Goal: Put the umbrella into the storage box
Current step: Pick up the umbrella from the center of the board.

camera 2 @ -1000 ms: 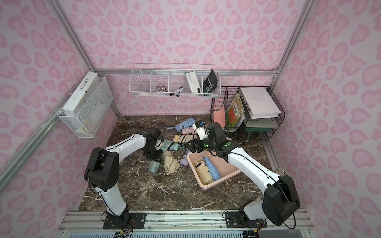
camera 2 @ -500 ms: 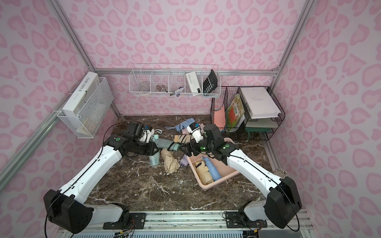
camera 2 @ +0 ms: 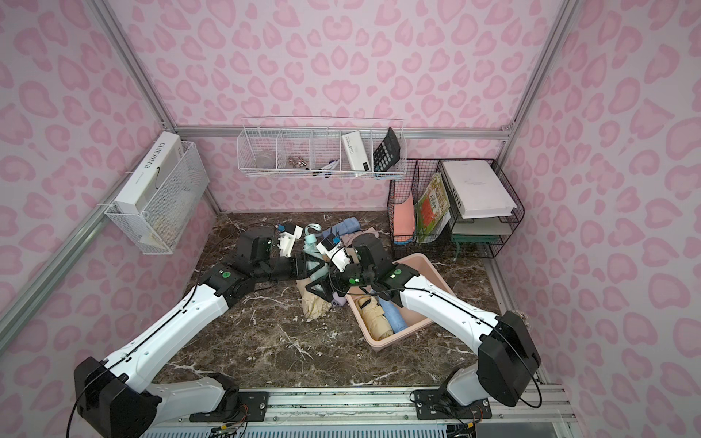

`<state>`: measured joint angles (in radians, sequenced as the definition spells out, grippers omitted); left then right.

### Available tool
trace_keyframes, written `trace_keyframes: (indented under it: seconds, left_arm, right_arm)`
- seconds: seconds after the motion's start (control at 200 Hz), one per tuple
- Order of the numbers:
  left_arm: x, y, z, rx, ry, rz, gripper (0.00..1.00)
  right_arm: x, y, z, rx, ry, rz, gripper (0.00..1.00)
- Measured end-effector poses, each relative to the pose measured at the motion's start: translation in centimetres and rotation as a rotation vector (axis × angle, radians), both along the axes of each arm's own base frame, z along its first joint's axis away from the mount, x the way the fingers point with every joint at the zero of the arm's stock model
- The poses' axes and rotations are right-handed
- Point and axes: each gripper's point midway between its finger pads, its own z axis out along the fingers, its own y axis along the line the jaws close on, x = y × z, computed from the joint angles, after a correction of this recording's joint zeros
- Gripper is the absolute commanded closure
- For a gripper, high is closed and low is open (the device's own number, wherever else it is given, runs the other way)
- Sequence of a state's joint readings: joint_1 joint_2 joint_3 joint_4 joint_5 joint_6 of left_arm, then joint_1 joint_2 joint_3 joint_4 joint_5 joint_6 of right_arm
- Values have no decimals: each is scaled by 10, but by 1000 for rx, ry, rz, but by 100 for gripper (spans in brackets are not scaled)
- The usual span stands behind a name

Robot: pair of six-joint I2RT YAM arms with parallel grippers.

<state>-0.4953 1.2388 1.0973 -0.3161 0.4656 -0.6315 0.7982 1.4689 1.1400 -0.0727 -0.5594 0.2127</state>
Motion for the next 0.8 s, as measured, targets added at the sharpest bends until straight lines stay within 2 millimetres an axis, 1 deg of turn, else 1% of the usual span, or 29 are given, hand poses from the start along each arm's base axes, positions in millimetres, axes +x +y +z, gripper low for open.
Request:
trace_keyframes:
  seconds: [0.105,0.21,0.28,0.355,0.415,0.465,0.515,0.545,0.605,0.685,0.805]
  left_arm:
    - [-4,-4,5,-33,-6,-14,65]
    - [-7,-6,8,-53,-17,-28,64]
    - [-7,-7,9,-70,-15,-24,64]
    - [-7,-7,10,-77,-22,-23,61]
    - [-7,-7,12,-85,-29,-21,55]
    - [-7,-7,15,-92,-42,-21,45]
    - [-8,-8,16,-102,-43,-23,31]
    - [-9,-8,17,-111,-37,-21,25]
    - [-9,-8,18,-118,-45,-22,17]
    - [-9,-8,20,-128,-41,-15,11]
    - [-9,-3,21,-138,-31,27,9]
  right_arm:
    - [5,1,2,3,-16,-18,14]
    - [8,3,5,11,-30,-25,29]
    - [7,4,7,17,-30,-19,36]
    - [9,4,7,16,-32,-28,47]
    - [9,3,8,18,-25,-39,55]
    - [9,0,9,18,-23,-51,61]
    - [8,-2,10,20,-27,-53,64]
    - [8,-3,10,20,-29,-58,66]
    - [6,-6,11,20,-32,-64,70]
    - [4,-13,9,12,-27,-85,74]
    - [3,-34,7,-11,3,-144,76]
